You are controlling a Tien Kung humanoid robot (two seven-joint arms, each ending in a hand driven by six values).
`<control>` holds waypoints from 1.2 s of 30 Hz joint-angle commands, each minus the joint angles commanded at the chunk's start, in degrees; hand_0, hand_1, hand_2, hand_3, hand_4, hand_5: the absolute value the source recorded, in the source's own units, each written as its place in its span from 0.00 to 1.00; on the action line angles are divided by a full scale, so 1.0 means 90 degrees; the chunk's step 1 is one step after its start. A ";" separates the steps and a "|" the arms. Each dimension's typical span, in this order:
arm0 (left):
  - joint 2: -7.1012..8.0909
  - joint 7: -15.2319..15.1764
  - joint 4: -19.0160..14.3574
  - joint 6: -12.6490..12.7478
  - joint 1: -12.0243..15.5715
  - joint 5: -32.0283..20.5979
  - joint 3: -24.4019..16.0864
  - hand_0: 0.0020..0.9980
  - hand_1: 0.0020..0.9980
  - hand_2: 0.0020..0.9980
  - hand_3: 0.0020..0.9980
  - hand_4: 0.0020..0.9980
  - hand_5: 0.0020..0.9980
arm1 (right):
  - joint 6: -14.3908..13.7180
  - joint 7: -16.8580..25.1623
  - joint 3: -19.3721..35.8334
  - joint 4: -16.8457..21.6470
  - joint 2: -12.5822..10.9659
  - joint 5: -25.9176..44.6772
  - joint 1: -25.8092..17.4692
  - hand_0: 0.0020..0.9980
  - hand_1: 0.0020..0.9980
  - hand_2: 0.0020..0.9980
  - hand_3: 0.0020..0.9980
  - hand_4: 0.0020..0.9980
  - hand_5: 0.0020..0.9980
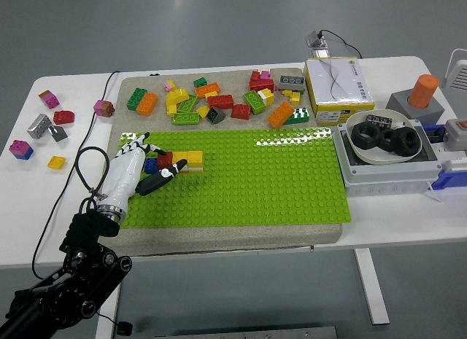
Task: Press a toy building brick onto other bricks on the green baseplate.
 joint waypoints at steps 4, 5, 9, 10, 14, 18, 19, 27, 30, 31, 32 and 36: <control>-0.0011 0.0036 0.0056 -0.0023 -0.0049 0.0000 0.0022 1.00 0.98 0.99 0.65 1.00 1.00 | 0.0000 0.0004 -0.0023 0.0000 -0.0003 0.0033 0.0004 0.60 0.59 0.67 0.66 0.66 0.83; -0.0013 0.0047 0.0065 -0.0031 -0.0056 0.0004 0.0029 1.00 0.98 0.99 0.65 1.00 1.00 | 0.0001 0.0005 -0.0028 0.0000 -0.0004 0.0038 0.0005 0.60 0.59 0.67 0.66 0.66 0.83; -0.0016 0.0084 0.0091 -0.0052 -0.0062 0.0022 0.0042 1.00 0.98 0.99 0.65 1.00 1.00 | 0.0003 0.0011 -0.0039 0.0000 -0.0011 0.0051 0.0007 0.59 0.59 0.67 0.66 0.66 0.83; -0.0017 0.0089 0.0093 -0.0054 -0.0060 0.0026 0.0040 1.00 0.98 0.99 0.65 1.00 1.00 | 0.0003 0.0013 -0.0039 0.0000 -0.0013 0.0052 0.0007 0.59 0.59 0.67 0.66 0.66 0.83; -0.0017 0.0099 0.0088 -0.0058 -0.0052 0.0041 0.0033 1.00 0.98 0.99 0.65 1.00 1.00 | 0.0001 0.0018 -0.0031 0.0000 -0.0021 0.0045 0.0011 0.59 0.59 0.67 0.66 0.66 0.83; -0.0013 0.0104 0.0082 -0.0060 -0.0047 0.0047 0.0028 1.00 0.98 0.99 0.65 1.00 1.00 | 0.0000 0.0021 -0.0024 0.0000 -0.0027 0.0039 0.0018 0.59 0.59 0.67 0.66 0.66 0.83; -0.0010 0.0104 0.0082 -0.0062 -0.0045 0.0046 0.0025 1.00 0.98 0.99 0.65 1.00 1.00 | 0.0001 0.0020 -0.0022 0.0000 -0.0029 0.0036 0.0020 0.59 0.59 0.67 0.66 0.66 0.83; 0.0007 0.0109 0.0088 -0.0071 -0.0032 0.0043 0.0030 1.00 0.97 0.99 0.65 1.00 1.00 | 0.0003 0.0019 -0.0025 0.0000 -0.0032 0.0035 0.0031 0.59 0.59 0.67 0.66 0.66 0.83; 0.0010 0.0113 0.0094 -0.0072 -0.0024 0.0049 0.0039 1.00 0.97 0.99 0.65 1.00 1.00 | 0.0003 0.0019 -0.0026 0.0000 -0.0033 0.0035 0.0027 0.59 0.59 0.67 0.66 0.66 0.83; 0.0013 0.0114 0.0098 -0.0072 -0.0022 0.0048 0.0046 1.00 0.97 0.99 0.65 1.00 1.00 | 0.0002 0.0019 -0.0026 0.0000 -0.0033 0.0037 0.0025 0.59 0.59 0.67 0.66 0.66 0.83; 0.0016 0.0116 0.0102 -0.0072 -0.0021 0.0046 0.0058 1.00 0.97 0.99 0.65 1.00 1.00 | 0.0002 0.0020 -0.0026 0.0000 -0.0032 0.0040 0.0022 0.59 0.59 0.67 0.66 0.66 0.83; 0.0026 0.0118 0.0116 -0.0069 -0.0024 0.0036 0.0126 1.00 0.97 0.99 0.65 1.00 1.00 | 0.0003 0.0015 -0.0019 0.0000 -0.0032 0.0035 0.0019 0.59 0.59 0.67 0.66 0.66 0.83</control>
